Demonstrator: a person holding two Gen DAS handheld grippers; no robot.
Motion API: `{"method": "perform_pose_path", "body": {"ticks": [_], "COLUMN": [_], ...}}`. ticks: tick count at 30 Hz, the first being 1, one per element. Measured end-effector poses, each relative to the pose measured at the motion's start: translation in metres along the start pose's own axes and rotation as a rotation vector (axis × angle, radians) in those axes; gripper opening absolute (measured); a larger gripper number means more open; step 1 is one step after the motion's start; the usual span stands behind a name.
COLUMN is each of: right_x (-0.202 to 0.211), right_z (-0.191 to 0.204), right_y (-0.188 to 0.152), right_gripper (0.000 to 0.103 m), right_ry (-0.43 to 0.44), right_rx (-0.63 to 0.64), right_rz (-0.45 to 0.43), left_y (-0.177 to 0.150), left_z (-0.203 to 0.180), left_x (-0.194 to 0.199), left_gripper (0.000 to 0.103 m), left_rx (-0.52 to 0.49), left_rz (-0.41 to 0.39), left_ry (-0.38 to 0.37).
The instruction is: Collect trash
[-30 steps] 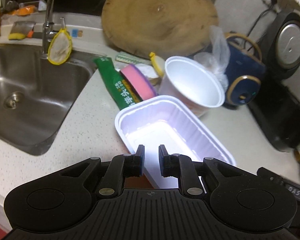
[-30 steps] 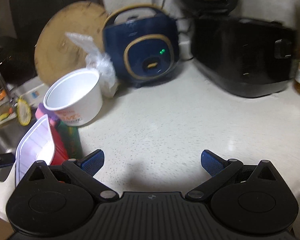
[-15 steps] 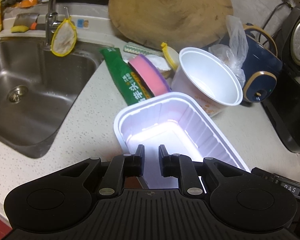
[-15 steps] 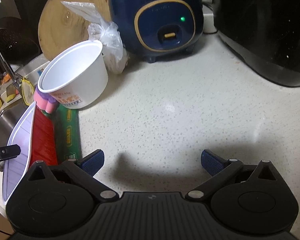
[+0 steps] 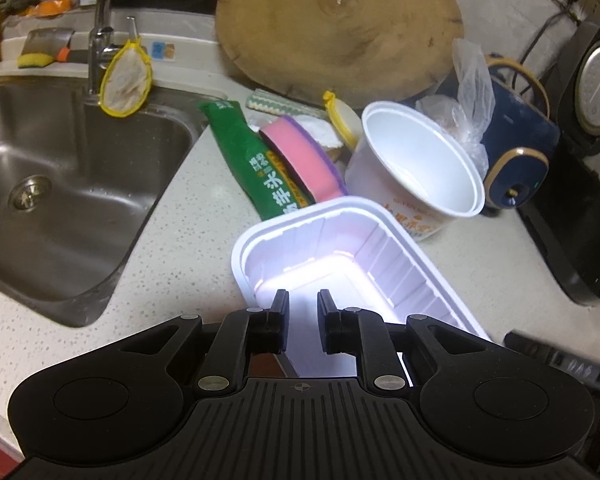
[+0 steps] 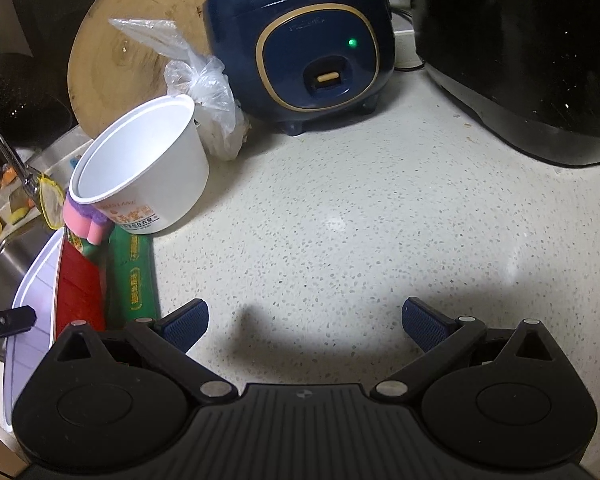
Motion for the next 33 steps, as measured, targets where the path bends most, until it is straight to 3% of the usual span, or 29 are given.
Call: {"method": "perform_pose_path", "body": {"ticks": [5, 10, 17, 19, 24, 29, 33], "right_x": [0.002, 0.017, 0.035, 0.032, 0.021, 0.019, 0.018], "right_z": [0.012, 0.028, 0.054, 0.063, 0.077, 0.094, 0.111], "right_y": [-0.002, 0.008, 0.013, 0.010, 0.006, -0.009, -0.024], "right_gripper": [0.098, 0.098, 0.098, 0.094, 0.048, 0.046, 0.045], "right_ry": [0.021, -0.005, -0.048, -0.005, 0.094, 0.165, 0.248], "right_rx": [0.050, 0.110, 0.230, 0.262, 0.240, 0.287, 0.314], "right_rz": [0.025, -0.078, -0.278, -0.236, -0.134, -0.094, -0.036], "left_y": [0.007, 0.007, -0.004, -0.008, -0.015, -0.019, -0.020], "left_z": [0.002, 0.005, 0.012, 0.014, 0.014, 0.024, 0.027], "left_x": [0.019, 0.028, 0.029, 0.029, 0.026, 0.023, 0.019], "left_gripper": [0.018, 0.018, 0.018, 0.018, 0.018, 0.029, 0.028], "left_rx": [0.013, 0.048, 0.030, 0.040, 0.066, 0.089, 0.101], "left_rz": [-0.047, -0.066, -0.036, -0.025, -0.004, 0.014, 0.026], "left_ry": [-0.039, -0.070, -0.004, -0.007, -0.009, 0.033, 0.023]}}
Point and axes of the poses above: each gripper's, at about its wrist camera, not at the fingertips, and x roughly against the way its jaws point, z to its left, y to its top, the point moved 8 cm from there along -x, roughly the way its jaws point, and after that the axes turned 7 degrees about -x, right-handed, at the moved point
